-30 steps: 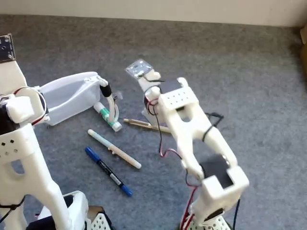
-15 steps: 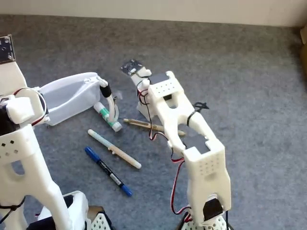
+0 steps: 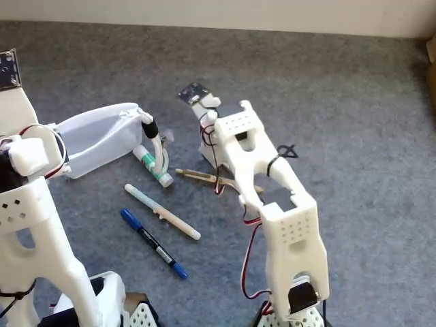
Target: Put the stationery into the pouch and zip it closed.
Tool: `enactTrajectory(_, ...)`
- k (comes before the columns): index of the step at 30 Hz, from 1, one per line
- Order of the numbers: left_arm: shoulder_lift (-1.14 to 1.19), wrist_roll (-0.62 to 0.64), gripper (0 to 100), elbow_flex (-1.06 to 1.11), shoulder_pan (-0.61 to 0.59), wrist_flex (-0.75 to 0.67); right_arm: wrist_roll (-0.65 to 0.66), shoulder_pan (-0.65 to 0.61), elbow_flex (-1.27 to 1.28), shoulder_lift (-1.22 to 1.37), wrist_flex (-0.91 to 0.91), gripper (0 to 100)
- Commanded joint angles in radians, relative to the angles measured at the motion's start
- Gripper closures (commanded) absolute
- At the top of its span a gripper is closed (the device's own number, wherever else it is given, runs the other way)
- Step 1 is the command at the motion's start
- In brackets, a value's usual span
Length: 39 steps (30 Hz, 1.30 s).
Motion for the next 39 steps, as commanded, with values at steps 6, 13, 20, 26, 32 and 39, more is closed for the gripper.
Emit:
enactTrajectory(6, -0.027, 0.011, 99, 0.002, -0.002, -0.009, 0.005, 0.004, -0.001, -0.165, 0.044, 99.3)
enactTrajectory(13, -0.027, 0.011, 99, 0.002, -0.002, -0.009, -0.117, 0.004, 0.101, -0.326, 0.077, 99.3)
enactTrajectory(20, -0.027, 0.011, 99, 0.002, -0.002, -0.009, -0.213, 0.002, 0.208, -0.503, 0.07, 99.3)
enactTrajectory(26, -0.027, 0.011, 99, 0.002, -0.002, -0.009, -0.304, -0.001, 0.3, -0.673, 0.07, 99.3)
enactTrajectory(32, -0.027, 0.011, 99, 0.002, -0.002, -0.009, -0.331, -0.002, 0.367, -0.808, 0.068, 99.3)
enactTrajectory(39, -0.027, 0.011, 99, 0.019, -0.002, -0.017, -0.333, -0.025, 0.39, -0.906, 0.077, 99.3)
